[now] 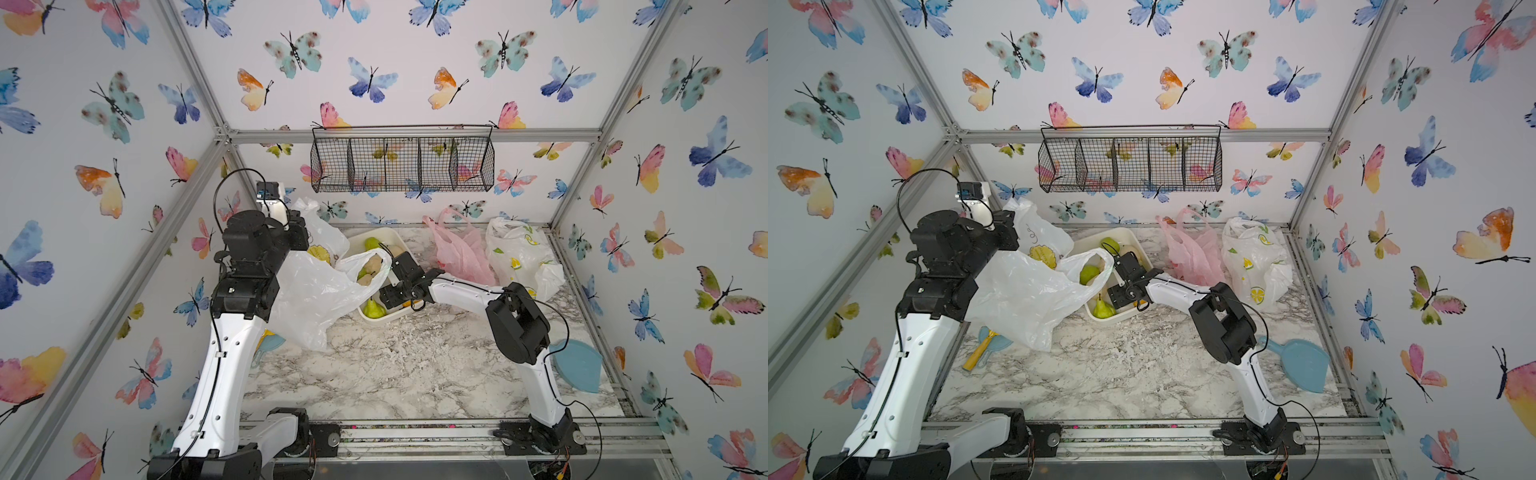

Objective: Place the pears into plastic bags & tie knots
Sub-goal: Pick up the pear from the basket, then place the pear in the plastic bag.

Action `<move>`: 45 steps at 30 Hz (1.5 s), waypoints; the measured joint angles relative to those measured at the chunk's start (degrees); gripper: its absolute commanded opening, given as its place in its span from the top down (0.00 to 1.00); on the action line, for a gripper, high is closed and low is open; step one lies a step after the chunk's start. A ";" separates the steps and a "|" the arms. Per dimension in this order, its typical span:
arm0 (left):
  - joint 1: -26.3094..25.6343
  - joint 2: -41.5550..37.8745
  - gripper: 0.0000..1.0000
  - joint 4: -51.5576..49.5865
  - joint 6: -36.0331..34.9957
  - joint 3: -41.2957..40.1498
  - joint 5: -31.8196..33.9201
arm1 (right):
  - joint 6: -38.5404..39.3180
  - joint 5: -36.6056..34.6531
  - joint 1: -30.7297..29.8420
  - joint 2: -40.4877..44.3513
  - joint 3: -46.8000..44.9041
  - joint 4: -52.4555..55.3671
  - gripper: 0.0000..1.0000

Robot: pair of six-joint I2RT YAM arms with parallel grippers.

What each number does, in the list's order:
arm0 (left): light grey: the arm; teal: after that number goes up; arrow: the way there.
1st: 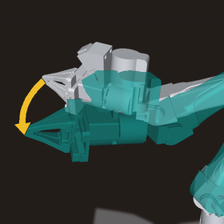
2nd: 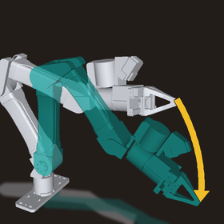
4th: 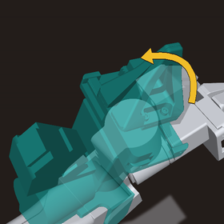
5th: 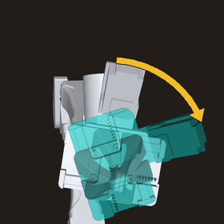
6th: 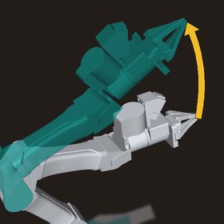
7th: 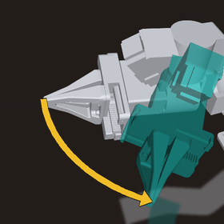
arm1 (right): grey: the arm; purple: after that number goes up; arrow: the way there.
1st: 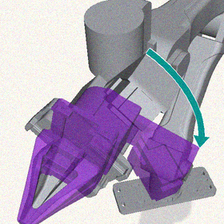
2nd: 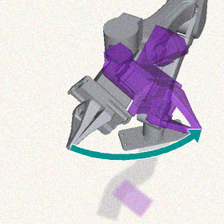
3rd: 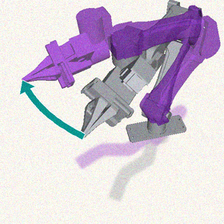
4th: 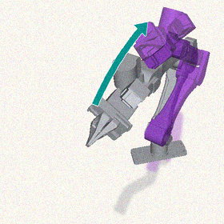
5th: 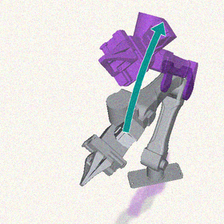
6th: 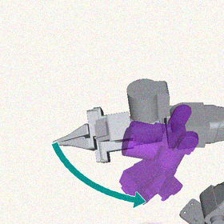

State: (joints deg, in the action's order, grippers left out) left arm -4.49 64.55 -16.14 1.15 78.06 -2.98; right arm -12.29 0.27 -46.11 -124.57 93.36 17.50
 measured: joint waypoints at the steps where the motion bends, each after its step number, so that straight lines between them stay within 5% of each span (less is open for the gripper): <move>1: 0.00 0.00 1.00 0.04 0.20 -0.33 -0.13 | -0.11 -0.22 0.00 0.26 -0.48 -0.42 0.37; 9: 0.00 -0.35 1.00 1.44 0.24 -3.56 -1.27 | -3.30 2.51 2.10 17.35 -15.72 -4.20 0.39; 16: -0.02 -0.76 1.00 2.91 0.42 -8.68 -4.35 | -7.63 8.02 14.82 38.84 -28.09 -5.09 0.42; 20: -0.22 -1.27 1.00 4.55 1.18 -9.79 -9.60 | -8.02 12.90 14.95 43.32 -24.26 1.03 0.44; 24: -0.52 -3.17 1.00 6.12 3.06 -10.93 -15.28 | -9.44 18.36 9.84 37.97 -10.95 -0.31 0.44; 31: -0.87 -5.55 1.00 7.04 5.20 -10.97 -21.03 | -15.17 28.11 -0.50 14.40 12.37 -7.74 0.45; 38: -0.87 -5.33 1.00 9.94 9.44 -12.17 -26.95 | -18.21 30.01 -2.10 -2.56 16.76 -4.76 0.36; 45: -0.87 -4.02 1.00 11.15 11.10 -16.06 -27.98 | -16.35 29.29 -2.12 -4.79 16.72 -0.61 0.15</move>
State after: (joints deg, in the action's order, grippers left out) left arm -5.37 60.53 -4.99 12.25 62.00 -30.96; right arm -28.64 29.56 -48.23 -129.36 110.08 16.88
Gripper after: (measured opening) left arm 0.054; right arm 0.817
